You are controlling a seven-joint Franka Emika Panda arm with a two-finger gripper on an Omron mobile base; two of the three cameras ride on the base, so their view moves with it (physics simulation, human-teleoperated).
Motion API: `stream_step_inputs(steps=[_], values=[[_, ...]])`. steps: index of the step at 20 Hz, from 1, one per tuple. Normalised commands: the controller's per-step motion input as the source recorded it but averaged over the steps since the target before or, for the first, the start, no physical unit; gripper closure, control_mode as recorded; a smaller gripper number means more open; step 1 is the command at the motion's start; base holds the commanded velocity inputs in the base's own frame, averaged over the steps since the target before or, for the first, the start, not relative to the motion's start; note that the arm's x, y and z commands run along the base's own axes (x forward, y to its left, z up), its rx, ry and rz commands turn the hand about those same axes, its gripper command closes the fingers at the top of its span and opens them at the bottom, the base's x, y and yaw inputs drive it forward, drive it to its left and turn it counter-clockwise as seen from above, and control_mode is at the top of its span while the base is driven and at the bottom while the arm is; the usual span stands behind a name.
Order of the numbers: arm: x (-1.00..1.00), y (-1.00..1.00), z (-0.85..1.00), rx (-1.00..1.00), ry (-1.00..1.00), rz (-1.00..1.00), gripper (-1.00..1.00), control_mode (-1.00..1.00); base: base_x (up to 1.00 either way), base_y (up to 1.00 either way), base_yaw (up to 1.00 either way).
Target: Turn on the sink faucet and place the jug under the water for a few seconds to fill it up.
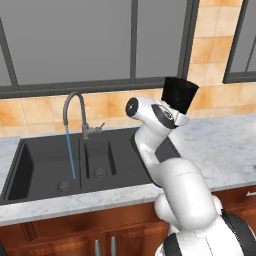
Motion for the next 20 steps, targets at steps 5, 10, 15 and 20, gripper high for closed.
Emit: stream_step_inputs(steps=[5,10,15,20], values=[[-0.12,1.00,0.00,0.00,0.20,-0.22,1.00,-1.00,0.00,0.00,0.00],[-0.12,1.00,-0.02,0.00,0.29,-0.10,1.00,-1.00,0.00,0.00,0.00],[-0.22,0.91,-0.14,0.00,0.18,-0.04,1.00,-1.00,0.00,0.00,0.00],[-0.28,0.35,-0.32,0.02,0.02,0.01,1.00,-1.00,0.00,0.00,0.00]])
